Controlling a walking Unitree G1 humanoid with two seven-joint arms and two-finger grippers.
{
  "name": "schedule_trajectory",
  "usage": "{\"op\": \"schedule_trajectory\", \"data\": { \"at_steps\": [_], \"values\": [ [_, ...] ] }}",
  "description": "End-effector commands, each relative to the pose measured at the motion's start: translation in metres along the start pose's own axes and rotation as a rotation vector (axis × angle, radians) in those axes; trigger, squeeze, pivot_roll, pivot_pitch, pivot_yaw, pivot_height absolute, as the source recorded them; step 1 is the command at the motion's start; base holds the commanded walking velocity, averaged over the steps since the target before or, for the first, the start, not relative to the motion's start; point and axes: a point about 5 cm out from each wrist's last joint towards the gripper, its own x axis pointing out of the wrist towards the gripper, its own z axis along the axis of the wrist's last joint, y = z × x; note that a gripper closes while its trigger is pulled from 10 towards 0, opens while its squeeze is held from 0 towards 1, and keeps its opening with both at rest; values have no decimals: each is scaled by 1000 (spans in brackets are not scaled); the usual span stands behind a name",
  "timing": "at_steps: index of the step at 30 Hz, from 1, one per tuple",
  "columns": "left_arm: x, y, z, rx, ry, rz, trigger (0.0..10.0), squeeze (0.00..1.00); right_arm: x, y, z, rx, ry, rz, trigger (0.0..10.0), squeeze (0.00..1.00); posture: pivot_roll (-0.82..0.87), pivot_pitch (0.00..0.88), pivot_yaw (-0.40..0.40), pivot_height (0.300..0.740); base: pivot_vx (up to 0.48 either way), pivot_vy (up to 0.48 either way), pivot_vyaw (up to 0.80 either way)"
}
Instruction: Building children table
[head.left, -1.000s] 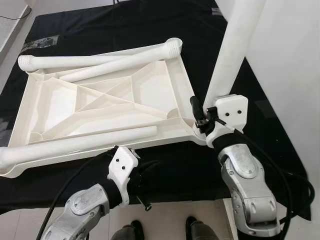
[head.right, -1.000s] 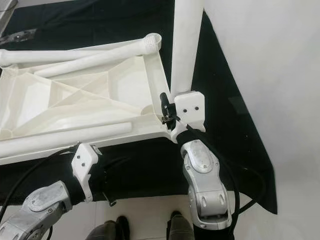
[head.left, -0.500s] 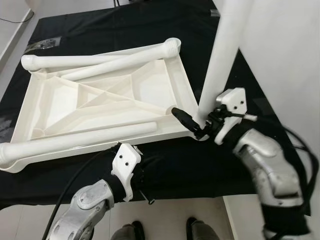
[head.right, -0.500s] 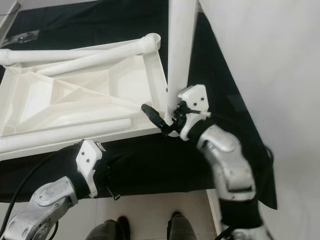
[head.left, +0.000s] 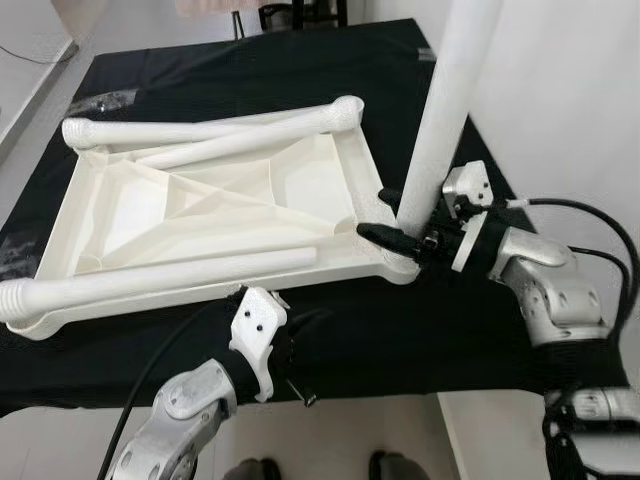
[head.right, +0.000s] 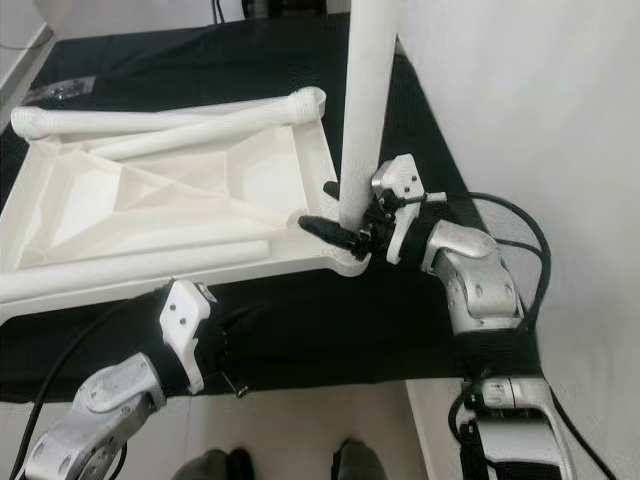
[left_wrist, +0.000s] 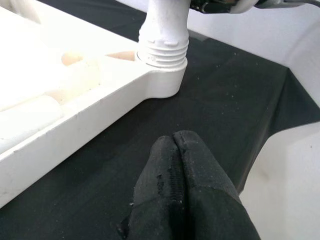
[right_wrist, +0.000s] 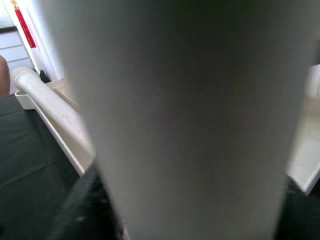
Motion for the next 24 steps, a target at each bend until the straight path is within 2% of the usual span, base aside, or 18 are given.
{"op": "schedule_trajectory", "data": {
  "at_steps": [1, 9, 10, 11, 12, 14, 15, 16, 17, 18, 19, 20, 22, 24],
  "values": [
    [-2, -2, -4, 1, 12, 3, 10000, 0, 6, 6, -4, 1, 4, 57, 0, 0, 36, 135, 4, 740, 0, 0, 0],
    [-9, 0, -6, -17, 2, 40, 10000, 0, -10, 1, -20, 28, 54, 45, 0, 0, 20, 154, 8, 740, 0, 0, 0],
    [-9, 0, -7, -18, -1, 42, 10000, 0, -13, 4, -30, 28, 103, -11, 0, 0, 11, 159, 11, 740, 0, 0, 0],
    [-9, 0, -7, -18, -1, 42, 10000, 0, -13, 4, -30, 28, 103, -11, 0, 0, 11, 159, 11, 740, 0, 0, 0],
    [-9, 1, -7, -18, -5, 45, 10000, 0, -14, 12, -45, 32, 183, -111, 0, 0, 4, 166, 7, 740, 0, 0, 0],
    [-9, 1, -7, -18, -5, 45, 10000, 0, -14, 12, -45, 32, 183, -111, 0, 0, 4, 166, 7, 740, 0, 0, 0],
    [-8, 3, -7, -7, -14, 42, 10000, 0, -11, 52, -79, 134, 312, -604, 0, 0, 7, 184, 13, 740, 0, 0, 0],
    [-8, 3, -7, -7, -14, 42, 10000, 0, -11, 52, -79, 134, 312, -604, 0, 0, 7, 184, 13, 740, 0, 0, 0],
    [-8, 3, -7, -2, -16, 38, 10000, 0, -14, 72, -84, 194, 331, -725, 0, 0, 6, 183, 16, 740, 0, 0, 0],
    [-7, 4, -7, -1, -18, 34, 10000, 0, -8, 90, -82, 164, 328, -721, 0, 0, -6, 179, 33, 740, 0, 0, 0],
    [-7, 4, -7, -1, -18, 34, 10000, 0, -8, 90, -82, 164, 328, -721, 0, 0, -6, 179, 33, 740, 0, 0, 0],
    [-7, 5, -8, -1, -18, 31, 10000, 0, -1, 100, -78, 106, 315, -649, 0, 0, -12, 178, 35, 740, 0, 0, 0],
    [-7, 5, -8, -1, -18, 31, 10000, 0, -1, 100, -78, 106, 315, -649, 0, 0, -12, 178, 35, 740, 0, 0, 0],
    [-5, 6, -10, -6, -12, 26, 10000, 0, 4, 78, -74, 52, 292, -637, 0, 0, -4, 166, 29, 740, 0, 0, 0]
  ]
}}
